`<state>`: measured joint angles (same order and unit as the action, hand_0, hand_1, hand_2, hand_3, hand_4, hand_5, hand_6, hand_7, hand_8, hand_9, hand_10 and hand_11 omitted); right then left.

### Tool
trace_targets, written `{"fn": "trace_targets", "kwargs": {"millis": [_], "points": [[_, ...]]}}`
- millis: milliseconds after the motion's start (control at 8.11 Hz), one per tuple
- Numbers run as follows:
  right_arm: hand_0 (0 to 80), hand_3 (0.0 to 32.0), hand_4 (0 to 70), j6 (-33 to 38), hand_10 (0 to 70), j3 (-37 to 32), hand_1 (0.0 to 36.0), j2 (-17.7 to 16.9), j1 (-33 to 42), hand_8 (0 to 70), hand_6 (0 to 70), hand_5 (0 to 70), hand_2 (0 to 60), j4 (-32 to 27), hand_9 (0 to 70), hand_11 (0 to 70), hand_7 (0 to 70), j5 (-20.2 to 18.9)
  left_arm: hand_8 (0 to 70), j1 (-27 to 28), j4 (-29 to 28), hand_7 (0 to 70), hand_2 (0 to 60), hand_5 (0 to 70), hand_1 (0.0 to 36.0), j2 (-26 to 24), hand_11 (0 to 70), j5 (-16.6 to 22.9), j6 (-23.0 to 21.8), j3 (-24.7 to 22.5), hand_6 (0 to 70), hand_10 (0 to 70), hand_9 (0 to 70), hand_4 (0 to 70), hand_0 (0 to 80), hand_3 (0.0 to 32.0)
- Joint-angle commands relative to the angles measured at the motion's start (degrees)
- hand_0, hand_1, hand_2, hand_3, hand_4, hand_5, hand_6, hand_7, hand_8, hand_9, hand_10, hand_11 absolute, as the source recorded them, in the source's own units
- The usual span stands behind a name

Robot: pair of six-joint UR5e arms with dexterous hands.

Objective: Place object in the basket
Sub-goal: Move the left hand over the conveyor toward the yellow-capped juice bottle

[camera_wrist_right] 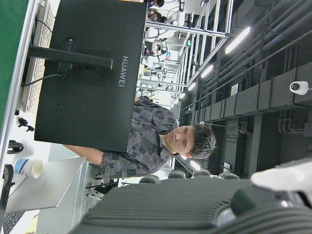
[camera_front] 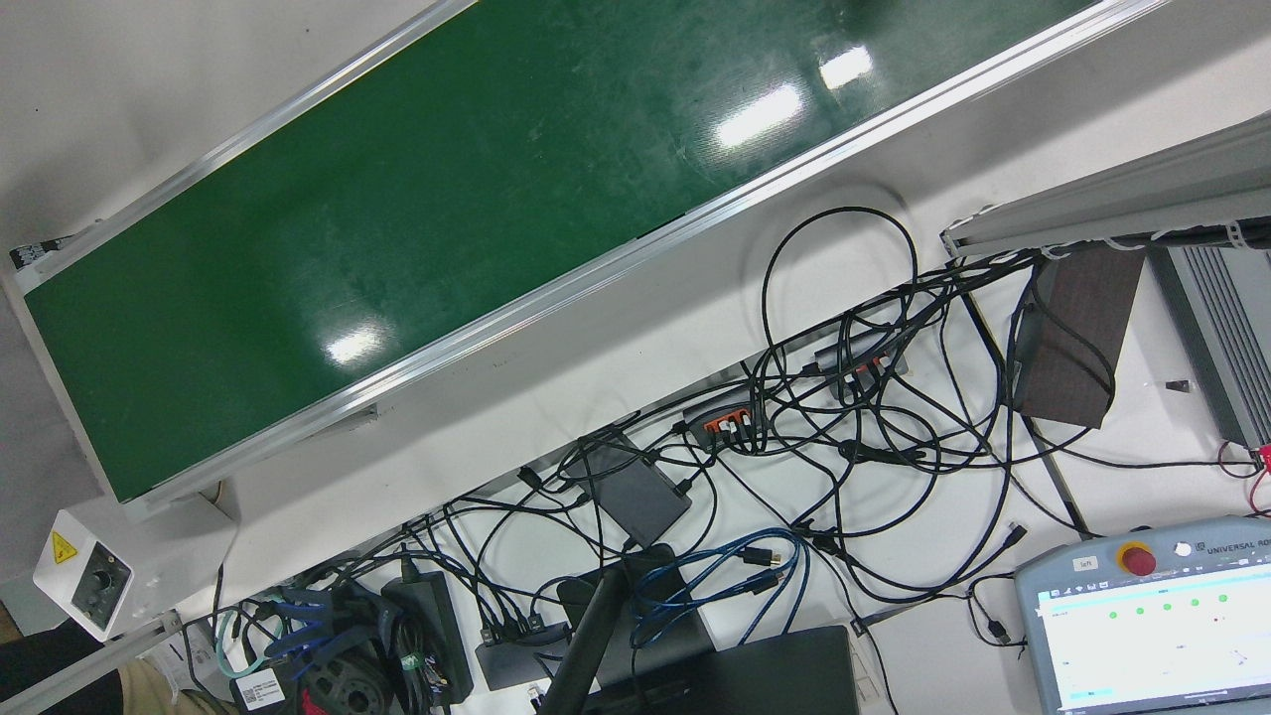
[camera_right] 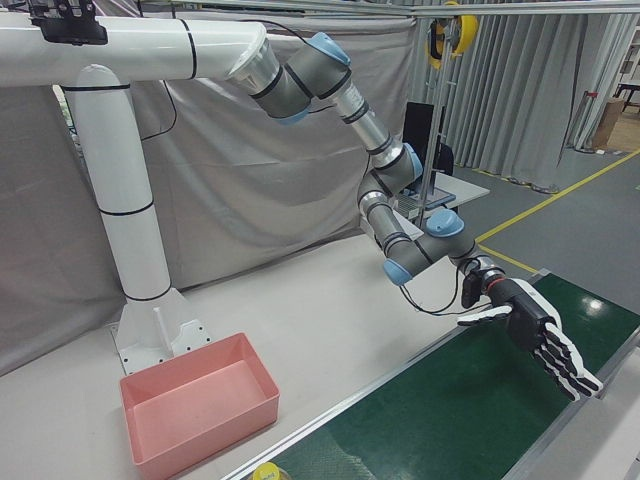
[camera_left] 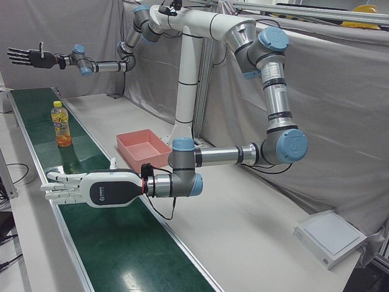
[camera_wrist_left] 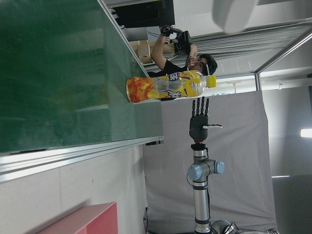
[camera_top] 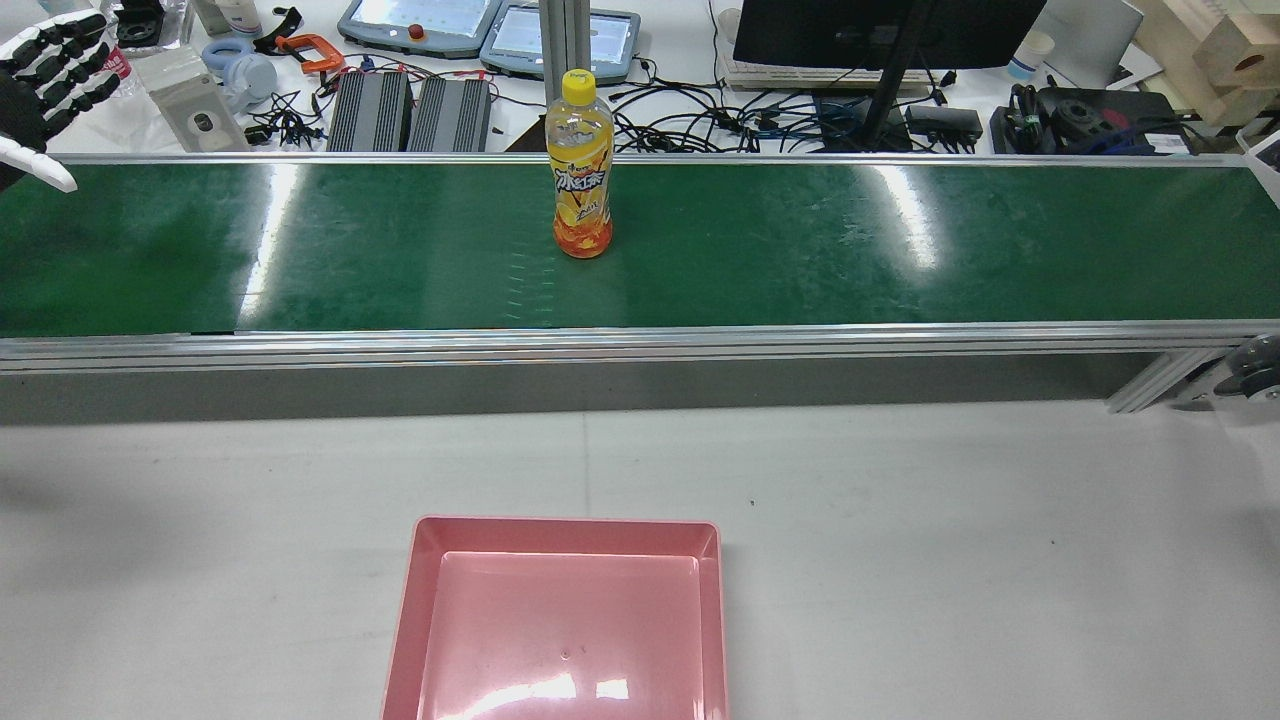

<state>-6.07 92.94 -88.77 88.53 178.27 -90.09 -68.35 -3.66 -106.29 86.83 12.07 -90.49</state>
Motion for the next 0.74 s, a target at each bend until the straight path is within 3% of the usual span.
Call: {"fn": "trace_targets", "kwargs": {"millis": [0,247,616], "points": [[0.0,0.0,0.0,0.0,0.0,0.2,0.0,-0.1,0.1,0.0,0.0,0.0,0.0,0.1,0.0,0.0,0.0,0.0,0.0,6.7,2.7,0.0,0.0,9.7,14.2,0.3,7.7,-6.5,0.2,-5.9,0.0,3.3,0.0,0.0,78.4,0.0],[0.0,0.0,0.0,0.0,0.0,0.3,0.0,-0.1,0.1,0.0,0.0,0.0,0.0,0.1,0.0,0.0,0.0,0.0,0.0,13.7,6.0,0.0,0.0,10.3,14.3,-0.1,5.4,-15.0,1.7,-7.4,0.0,1.7,0.0,0.0,79.5,0.0],[0.0,0.0,0.0,0.0,0.0,0.3,0.0,-0.1,0.1,0.0,0.0,0.0,0.0,0.1,0.0,0.0,0.0,-0.1,0.0,14.8,15.4,0.0,0.0,17.6,15.5,-3.8,4.4,-15.0,3.0,-8.6,0.0,1.0,0.0,0.3,80.0,0.0]]}}
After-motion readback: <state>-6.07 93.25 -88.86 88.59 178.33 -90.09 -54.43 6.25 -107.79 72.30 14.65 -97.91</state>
